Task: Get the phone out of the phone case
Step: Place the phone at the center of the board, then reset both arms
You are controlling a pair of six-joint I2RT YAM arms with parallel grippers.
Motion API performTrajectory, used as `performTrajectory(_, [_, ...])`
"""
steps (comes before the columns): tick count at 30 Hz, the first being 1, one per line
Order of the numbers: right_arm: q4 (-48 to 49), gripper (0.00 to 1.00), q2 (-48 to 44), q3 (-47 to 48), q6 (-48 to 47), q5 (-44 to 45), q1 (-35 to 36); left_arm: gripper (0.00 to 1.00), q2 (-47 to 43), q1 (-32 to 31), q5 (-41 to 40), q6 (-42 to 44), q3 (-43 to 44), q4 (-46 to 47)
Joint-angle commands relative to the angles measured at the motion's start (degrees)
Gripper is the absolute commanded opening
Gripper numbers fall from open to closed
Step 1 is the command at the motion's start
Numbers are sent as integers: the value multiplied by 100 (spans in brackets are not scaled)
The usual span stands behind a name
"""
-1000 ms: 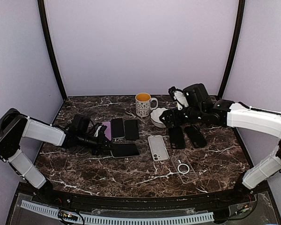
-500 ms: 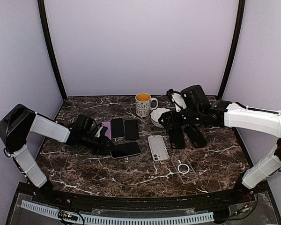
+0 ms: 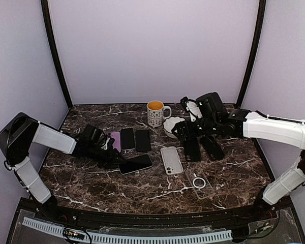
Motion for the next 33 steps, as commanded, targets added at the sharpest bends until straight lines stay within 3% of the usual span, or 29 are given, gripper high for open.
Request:
performTrajectory(1, [102,95,-16,99,-88,20,-21,42,-167,33,-422,301,244,-457])
performTrajectory(10, [67,96,-104,153,-201,99,-21,43,-605,31,-1352,989,648,-1701])
performTrajectory(18, [125,97,-373,103,-241,270,-147,46,-1699,31,-3486,1534,767,-2570])
performTrajectory(22, [307,98,-699,-63,-321,325,-348,59,-2272,37,-4496,1796,802,-2815])
performTrajectory(24, [448,98,-891,-198,-346,410,-464,80,-2488,50,-4914,1892,836,-2901])
performTrajectory(26, [520,99,-1059,-292,-365,509,-604,92,-2648,75,-5282,1984,869,-2917])
performTrajectory(33, [776,99,-1515,-521,-469,991,-1170,98,-2847,186,-6512,2492,833,-2567])
